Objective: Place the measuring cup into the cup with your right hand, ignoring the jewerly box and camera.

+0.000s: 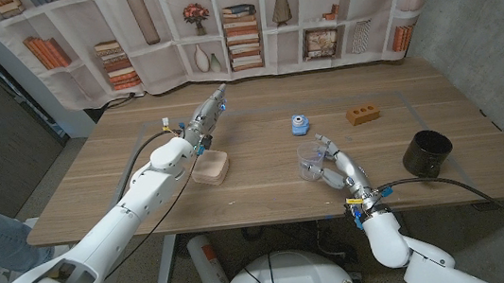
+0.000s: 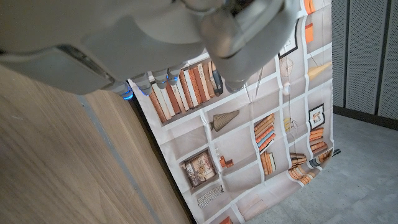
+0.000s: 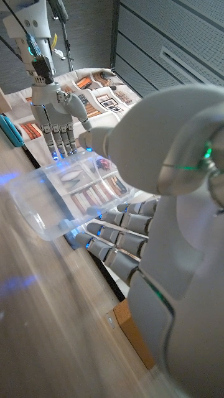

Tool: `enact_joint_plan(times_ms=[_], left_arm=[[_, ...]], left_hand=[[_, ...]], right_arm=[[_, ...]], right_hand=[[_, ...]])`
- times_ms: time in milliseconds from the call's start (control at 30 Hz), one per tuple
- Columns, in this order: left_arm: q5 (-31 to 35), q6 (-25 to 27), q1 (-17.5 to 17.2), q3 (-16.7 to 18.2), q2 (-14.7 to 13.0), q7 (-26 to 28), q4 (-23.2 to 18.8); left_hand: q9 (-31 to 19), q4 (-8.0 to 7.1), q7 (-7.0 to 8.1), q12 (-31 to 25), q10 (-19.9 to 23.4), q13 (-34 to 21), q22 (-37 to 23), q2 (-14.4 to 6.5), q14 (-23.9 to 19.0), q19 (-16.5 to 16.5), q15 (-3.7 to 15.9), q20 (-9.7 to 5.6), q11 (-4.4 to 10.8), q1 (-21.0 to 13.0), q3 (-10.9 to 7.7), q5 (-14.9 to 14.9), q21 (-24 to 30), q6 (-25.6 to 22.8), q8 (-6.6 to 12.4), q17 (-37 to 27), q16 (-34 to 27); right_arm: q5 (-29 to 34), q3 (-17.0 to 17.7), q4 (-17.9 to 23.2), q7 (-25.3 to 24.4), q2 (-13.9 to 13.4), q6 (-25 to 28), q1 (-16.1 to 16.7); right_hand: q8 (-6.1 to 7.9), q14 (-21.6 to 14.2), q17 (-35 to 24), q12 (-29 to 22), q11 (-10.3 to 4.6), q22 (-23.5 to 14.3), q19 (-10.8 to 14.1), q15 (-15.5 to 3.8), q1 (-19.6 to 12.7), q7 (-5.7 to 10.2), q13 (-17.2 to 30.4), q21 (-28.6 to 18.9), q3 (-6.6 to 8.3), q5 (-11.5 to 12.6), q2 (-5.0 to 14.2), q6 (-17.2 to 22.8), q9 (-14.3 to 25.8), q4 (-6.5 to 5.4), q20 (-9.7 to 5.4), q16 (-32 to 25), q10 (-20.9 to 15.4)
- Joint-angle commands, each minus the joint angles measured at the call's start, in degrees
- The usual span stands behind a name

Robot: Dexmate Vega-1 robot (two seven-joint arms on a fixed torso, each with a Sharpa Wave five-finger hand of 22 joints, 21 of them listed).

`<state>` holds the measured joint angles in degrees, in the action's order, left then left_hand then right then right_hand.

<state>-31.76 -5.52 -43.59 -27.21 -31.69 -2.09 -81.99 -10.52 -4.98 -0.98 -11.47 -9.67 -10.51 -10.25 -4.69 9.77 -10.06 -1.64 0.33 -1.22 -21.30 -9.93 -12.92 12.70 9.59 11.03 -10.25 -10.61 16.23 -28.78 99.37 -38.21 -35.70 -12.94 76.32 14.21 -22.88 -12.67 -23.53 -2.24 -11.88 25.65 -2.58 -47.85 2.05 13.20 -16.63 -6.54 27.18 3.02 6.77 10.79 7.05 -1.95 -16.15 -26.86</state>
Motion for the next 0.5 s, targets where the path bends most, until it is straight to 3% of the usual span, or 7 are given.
enact_joint_plan(times_ms=[33,367,500], left_arm=[[-0.1,-0.4,1.7,-0.5,1.0,-1.4,2.9],[-0.1,-0.5,2.8,-0.8,1.5,-2.2,4.2],[0.0,-0.2,3.0,-0.7,1.4,-2.1,4.0]], left_hand=[[-0.3,0.04,0.23,-0.2,-1.5,-0.3,-0.3,-0.6,4.6,-6.7,-0.21,0.32,-0.01,-0.2,0.03,0.2,-0.1,0.2,0.25,-0.2,-0.1],[-0.3,0.04,0.25,-0.2,-1.6,-0.3,-0.3,-0.6,4.6,-6.8,-0.2,0.34,-0.11,-0.2,0.08,0.2,-0.2,0.2,0.22,-0.2,-0.1],[-0.3,0.04,0.24,-0.2,-1.6,-0.3,-0.3,-0.7,4.6,-6.8,-0.2,0.37,-0.11,-0.2,0.1,0.2,-0.2,0.2,0.22,-0.2,-0.1]], right_arm=[[-0.3,0.2,-0.2,-1.3,0.9,0.2,-0.1],[-0.5,0.6,0.7,-1.5,0.8,0.6,-0.1],[-0.6,0.8,0.5,-2.1,1.1,-0.2,-0.1]], right_hand=[[0.32,-0.9,-0.1,-0.4,-0.19,-0.1,0.6,-1.2,-0.8,-0.24,0.2,-0.5,0.41,0.2,0.09,0.8,0.3,0.22,0.0,-0.4,-0.6],[0.57,-1.5,-0.1,-0.5,0.1,0.0,1.2,-1.72,-1.3,-0.05,0.3,-0.7,0.51,0.0,0.37,2.1,0.3,0.3,-0.26,-0.3,-1.1],[2.46,-2.8,0.1,-1.0,-0.27,0.0,2.6,-2.16,-1.8,0.94,0.5,-1.1,0.41,-0.4,0.67,8.1,0.5,0.17,-0.81,-0.2,-2.7]])
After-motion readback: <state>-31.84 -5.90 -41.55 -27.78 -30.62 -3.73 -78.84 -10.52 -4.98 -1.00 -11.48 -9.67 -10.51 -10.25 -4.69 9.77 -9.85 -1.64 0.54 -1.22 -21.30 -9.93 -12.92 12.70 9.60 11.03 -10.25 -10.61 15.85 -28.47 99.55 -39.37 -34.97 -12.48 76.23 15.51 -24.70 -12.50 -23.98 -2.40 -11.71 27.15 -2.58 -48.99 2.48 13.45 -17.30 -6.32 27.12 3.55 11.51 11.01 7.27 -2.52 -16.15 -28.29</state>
